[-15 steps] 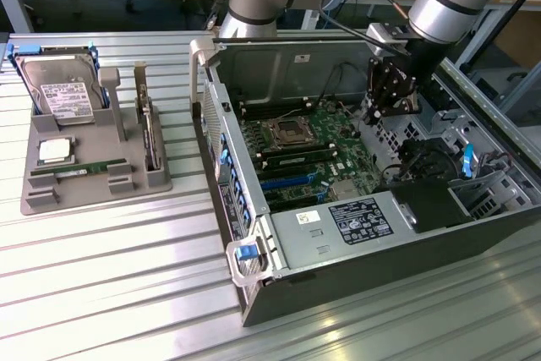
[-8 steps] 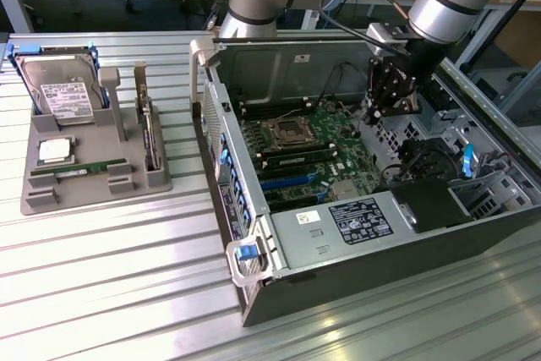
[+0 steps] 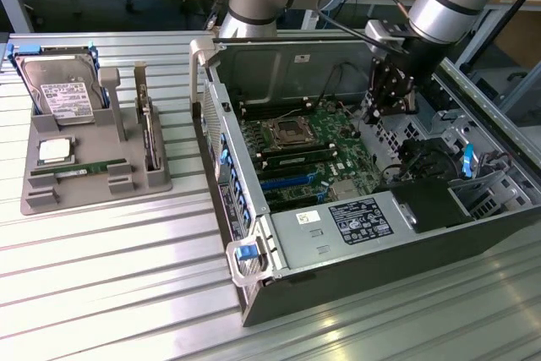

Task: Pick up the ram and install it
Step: 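Press down the ram until it locks into place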

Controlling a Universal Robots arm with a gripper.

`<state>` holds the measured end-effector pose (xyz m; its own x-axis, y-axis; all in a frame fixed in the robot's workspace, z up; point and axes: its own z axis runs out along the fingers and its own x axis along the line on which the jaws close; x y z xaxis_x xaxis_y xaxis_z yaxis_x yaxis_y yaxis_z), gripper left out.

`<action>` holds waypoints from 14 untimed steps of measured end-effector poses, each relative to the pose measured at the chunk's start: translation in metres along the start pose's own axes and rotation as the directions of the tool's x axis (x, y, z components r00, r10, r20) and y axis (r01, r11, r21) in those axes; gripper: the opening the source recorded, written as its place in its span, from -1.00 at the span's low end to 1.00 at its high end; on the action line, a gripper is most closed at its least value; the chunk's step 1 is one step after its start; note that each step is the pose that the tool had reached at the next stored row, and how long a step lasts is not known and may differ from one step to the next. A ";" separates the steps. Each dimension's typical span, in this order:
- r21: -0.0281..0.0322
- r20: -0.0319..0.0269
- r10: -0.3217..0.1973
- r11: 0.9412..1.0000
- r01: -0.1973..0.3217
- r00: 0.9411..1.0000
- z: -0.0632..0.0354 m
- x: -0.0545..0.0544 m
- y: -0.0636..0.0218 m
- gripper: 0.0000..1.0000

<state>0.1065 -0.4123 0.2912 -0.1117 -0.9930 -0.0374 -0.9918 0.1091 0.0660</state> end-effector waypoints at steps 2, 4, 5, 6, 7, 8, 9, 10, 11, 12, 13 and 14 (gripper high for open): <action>0.001 0.002 0.031 1.000 -0.031 1.000 0.0000 0.000 0.0000 -0.80; 0.002 0.004 0.064 0.998 -0.064 0.998 0.0000 0.000 0.0000 -0.80; 0.003 0.005 0.081 0.997 -0.081 0.997 0.0000 0.000 0.0000 -0.80; 0.003 0.006 0.092 0.996 -0.092 0.996 0.0000 0.000 0.0000 -0.80; 0.003 0.007 0.100 0.995 -0.100 0.995 0.0000 0.000 0.0000 -0.80; 0.004 0.008 0.114 0.993 -0.114 0.993 0.0000 0.000 0.0000 -0.80; 0.005 0.010 0.141 0.990 -0.141 0.990 0.0000 0.000 0.0000 -0.80; 0.005 0.011 0.163 0.987 -0.163 0.987 0.0000 0.000 0.0000 -0.80; 0.006 0.013 0.184 0.983 -0.184 0.983 0.0000 0.000 0.0000 -0.80; 0.006 0.014 0.200 0.980 -0.200 0.980 0.0000 0.000 0.0000 -0.80; 0.007 0.015 0.217 0.976 -0.217 0.976 0.0000 0.000 0.0000 -0.80; 0.007 0.016 0.232 0.973 -0.232 0.973 0.0000 0.000 0.0000 -0.80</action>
<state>0.1066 -0.4123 0.2912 -0.3401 -0.9397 -0.0374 -0.9391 0.3372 0.0660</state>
